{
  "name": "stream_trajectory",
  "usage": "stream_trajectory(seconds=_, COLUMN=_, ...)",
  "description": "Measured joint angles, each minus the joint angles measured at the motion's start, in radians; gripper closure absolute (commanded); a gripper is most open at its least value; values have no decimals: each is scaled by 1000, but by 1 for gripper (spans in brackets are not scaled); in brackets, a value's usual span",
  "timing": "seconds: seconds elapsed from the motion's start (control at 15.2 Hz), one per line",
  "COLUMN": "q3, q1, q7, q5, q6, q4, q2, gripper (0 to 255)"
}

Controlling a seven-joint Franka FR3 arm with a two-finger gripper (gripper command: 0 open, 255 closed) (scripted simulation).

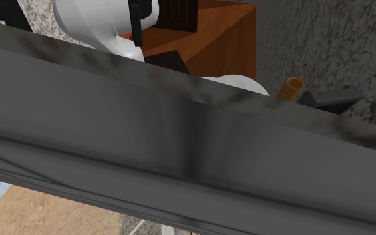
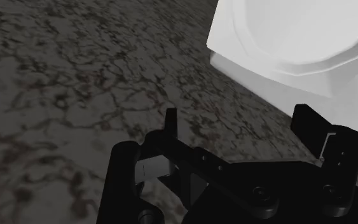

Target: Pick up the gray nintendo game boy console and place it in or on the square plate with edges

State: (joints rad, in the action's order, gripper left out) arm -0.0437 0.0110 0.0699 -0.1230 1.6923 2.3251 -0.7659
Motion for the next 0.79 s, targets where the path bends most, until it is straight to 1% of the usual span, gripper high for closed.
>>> stream_trajectory(seconds=0.07, q3=0, q1=0, q7=0, q5=0, q6=0, q4=0, q2=0, gripper=0)
stream_trajectory(seconds=0.2, q3=2, q1=-21, q7=-33, q5=7, q6=23, q4=-8, q2=32, gripper=0)
stream_trajectory(seconds=0.46, q3=5, q1=-83, q7=-138, q5=28, q6=97, q4=-38, q2=142, gripper=0)
stream_trajectory(seconds=0.79, q3=-2, q1=-165, q7=-278, q5=65, q6=168, q4=-97, q2=280, gripper=0)
